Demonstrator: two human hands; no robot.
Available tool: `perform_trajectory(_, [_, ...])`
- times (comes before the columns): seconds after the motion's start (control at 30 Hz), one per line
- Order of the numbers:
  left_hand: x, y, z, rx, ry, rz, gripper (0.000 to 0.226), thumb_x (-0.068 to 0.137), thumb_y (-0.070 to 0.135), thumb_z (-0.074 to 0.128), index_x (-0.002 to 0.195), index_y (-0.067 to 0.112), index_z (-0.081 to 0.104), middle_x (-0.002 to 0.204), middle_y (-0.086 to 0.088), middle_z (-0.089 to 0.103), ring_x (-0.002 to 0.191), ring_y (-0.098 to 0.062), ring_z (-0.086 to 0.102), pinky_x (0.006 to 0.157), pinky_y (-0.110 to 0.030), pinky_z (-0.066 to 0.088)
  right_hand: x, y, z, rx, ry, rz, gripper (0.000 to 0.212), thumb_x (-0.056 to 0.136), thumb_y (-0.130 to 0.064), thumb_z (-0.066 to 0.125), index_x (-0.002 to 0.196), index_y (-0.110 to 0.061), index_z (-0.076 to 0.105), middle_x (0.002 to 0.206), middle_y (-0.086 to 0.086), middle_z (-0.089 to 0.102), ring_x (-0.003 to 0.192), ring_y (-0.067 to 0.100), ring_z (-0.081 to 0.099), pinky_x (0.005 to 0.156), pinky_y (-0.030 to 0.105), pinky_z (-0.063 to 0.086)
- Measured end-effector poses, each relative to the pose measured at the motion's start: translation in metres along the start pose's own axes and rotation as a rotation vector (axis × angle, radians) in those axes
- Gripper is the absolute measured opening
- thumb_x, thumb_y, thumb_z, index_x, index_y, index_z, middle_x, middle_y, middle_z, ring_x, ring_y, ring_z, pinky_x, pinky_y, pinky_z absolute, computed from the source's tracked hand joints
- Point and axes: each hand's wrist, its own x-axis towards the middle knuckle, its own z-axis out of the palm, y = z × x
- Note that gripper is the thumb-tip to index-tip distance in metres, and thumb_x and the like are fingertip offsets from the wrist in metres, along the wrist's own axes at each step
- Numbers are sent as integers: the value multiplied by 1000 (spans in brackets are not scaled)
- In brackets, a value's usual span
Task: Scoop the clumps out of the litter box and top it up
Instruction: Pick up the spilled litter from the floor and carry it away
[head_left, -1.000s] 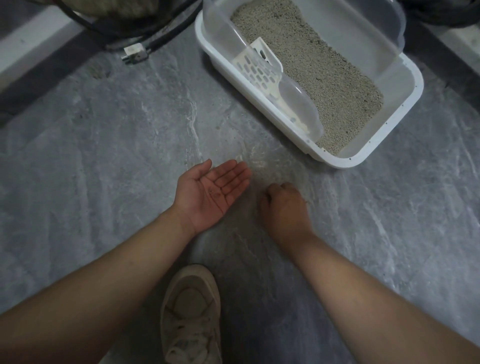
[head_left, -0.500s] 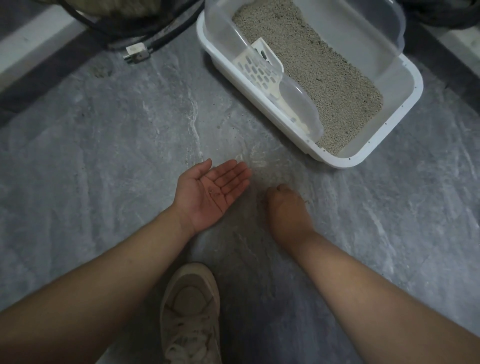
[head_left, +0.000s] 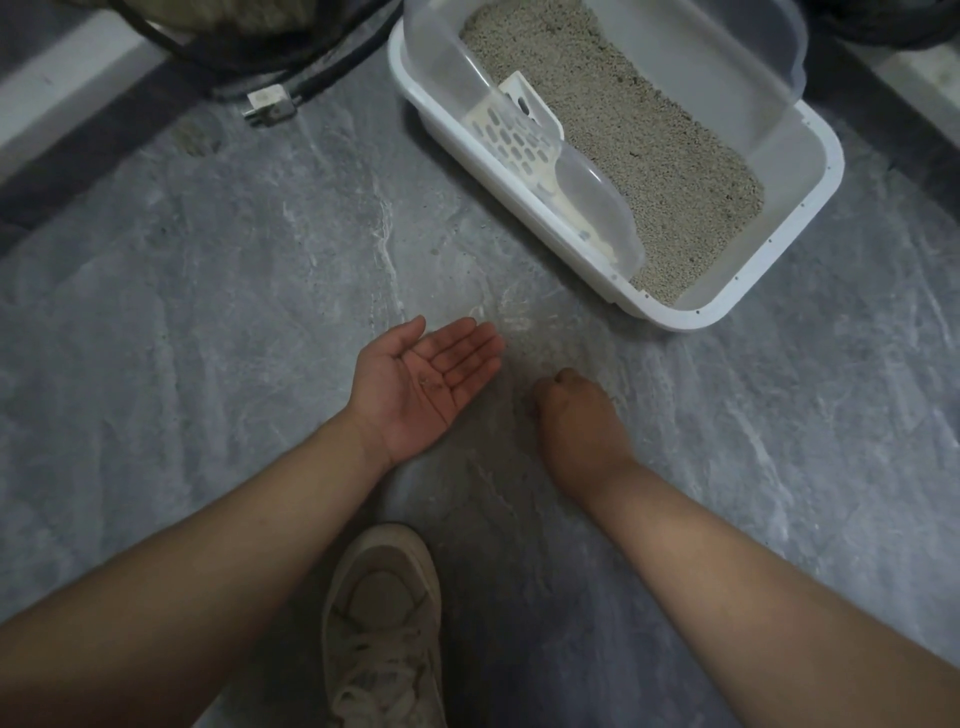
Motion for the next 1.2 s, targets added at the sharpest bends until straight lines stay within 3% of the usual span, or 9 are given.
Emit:
perform_trajectory(0.4, [0,-1,1,0,-21,-8,49,100,32,44,103,-5,75,123,-24,69,117,-38,66,97,-47,56,5,1,-5,-188,-56,-165,24,97,-10,46,109,-3,65,108,20,63,97,40,65,76,40,52])
perform_trajectory(0.53, [0,-1,1,-7,-28,-9,49,100,32,44,103,-6,75,122,-24,69,117,-38,67,96,-46,57,3,-2,-10,96,63,-14,20,89,-25,59,88,-7,67,90,18,68,86,38,65,73,38,49])
perform_trajectory(0.67, [0,-1,3,6,-40,-22,49,101,33,43,104,-5,75,122,-23,69,118,-36,66,103,-45,52,-14,-44,-31,531,273,-20,18,80,-20,71,67,-12,64,60,-1,62,55,14,57,57,30,49])
perform_trajectory(0.73, [-1,-2,6,19,-70,-51,49,100,34,43,104,-3,75,123,-21,70,120,-34,65,108,-45,47,-15,-64,-39,646,226,-22,14,84,-21,72,74,-13,67,66,-2,63,60,9,58,55,16,44])
perform_trajectory(0.9, [-5,-2,14,-15,-148,-68,49,101,34,41,103,-1,75,120,-18,71,119,-32,66,104,-44,48,0,-77,-34,619,213,-96,7,85,-12,63,90,-10,69,75,1,65,77,17,61,69,27,49])
perform_trajectory(1.0, [-7,2,14,-22,-145,-52,50,102,35,40,101,0,76,116,-17,73,116,-31,68,104,-43,49,-2,-74,-38,599,253,-124,9,91,-21,66,86,-14,65,70,-7,60,65,6,56,58,16,41])
perform_trajectory(1.1, [-6,5,12,-9,-99,-19,48,101,34,43,100,0,76,117,-17,73,114,-31,69,102,-42,52,-7,-57,-42,560,323,-144,16,91,-23,65,78,-21,56,62,-16,49,53,-3,45,54,14,40])
perform_trajectory(1.13, [-5,5,11,-18,-83,-6,48,101,34,44,100,-1,76,117,-18,73,113,-31,69,103,-42,52,-8,-47,-40,514,333,-142,15,90,-22,63,77,-19,57,64,-14,52,55,-1,48,56,15,40])
perform_trajectory(1.2, [-4,6,6,-46,-58,17,47,100,33,46,100,-3,76,118,-20,72,114,-34,69,103,-44,53,-9,-21,-32,389,289,-84,15,88,-19,55,92,-12,68,83,2,64,73,19,61,69,32,49])
